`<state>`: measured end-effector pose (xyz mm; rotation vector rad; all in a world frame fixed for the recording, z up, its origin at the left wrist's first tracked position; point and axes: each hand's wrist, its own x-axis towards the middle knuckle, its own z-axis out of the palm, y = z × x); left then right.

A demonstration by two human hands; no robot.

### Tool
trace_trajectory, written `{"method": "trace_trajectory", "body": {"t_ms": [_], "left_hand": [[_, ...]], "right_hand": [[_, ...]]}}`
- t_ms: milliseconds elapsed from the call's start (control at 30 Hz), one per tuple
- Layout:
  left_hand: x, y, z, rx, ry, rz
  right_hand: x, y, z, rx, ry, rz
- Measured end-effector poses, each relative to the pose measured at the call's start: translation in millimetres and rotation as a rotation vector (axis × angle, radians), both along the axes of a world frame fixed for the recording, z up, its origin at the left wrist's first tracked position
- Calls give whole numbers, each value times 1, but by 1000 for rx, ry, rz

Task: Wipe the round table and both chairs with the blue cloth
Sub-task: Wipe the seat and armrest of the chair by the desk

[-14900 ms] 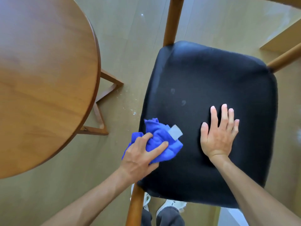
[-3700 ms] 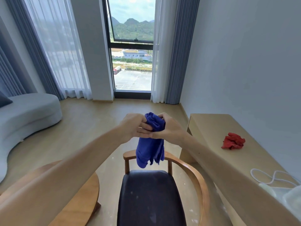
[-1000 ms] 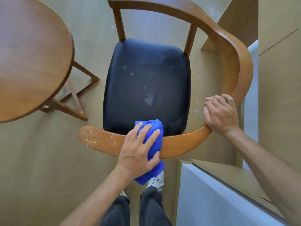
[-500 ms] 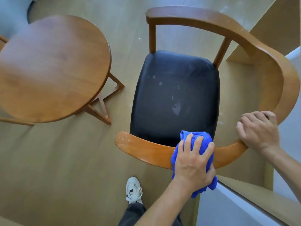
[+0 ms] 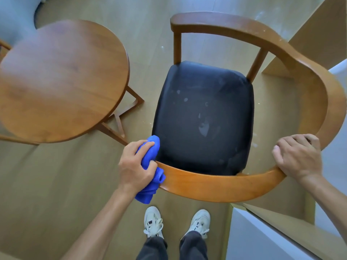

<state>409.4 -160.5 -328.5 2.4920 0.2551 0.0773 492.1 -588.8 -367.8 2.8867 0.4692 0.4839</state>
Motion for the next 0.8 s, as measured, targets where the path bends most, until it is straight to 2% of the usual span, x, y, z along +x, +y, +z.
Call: {"method": "trace_trajectory", "body": {"t_ms": [100,167,233,300,400,500,600,700,800], "left_hand": [[-17,-63,2,94,-78,-218],[-32,-129,7,89,22,-347],[-36,-191,11,109,129,-381],[-26,-220,8,130,137,-403],[-21,-186,0,86,19,-432],[-25,-84,-3,93,-59,-402],[-5,4,-3,104,-12,-270],[3,6,-3,68,36,-74],[-13,-37,-6,192,-76,-76]], "right_hand": [[0,0,2,-10,18,-1],[-1,1,2,-11,12,-4],[-2,1,3,-9,7,-5],[-1,2,4,-14,12,4],[-1,0,5,-17,20,19],[-1,1,4,-20,16,18],[0,2,5,-21,29,-1],[1,3,5,-4,19,6],[2,1,3,-13,20,-2]]}}
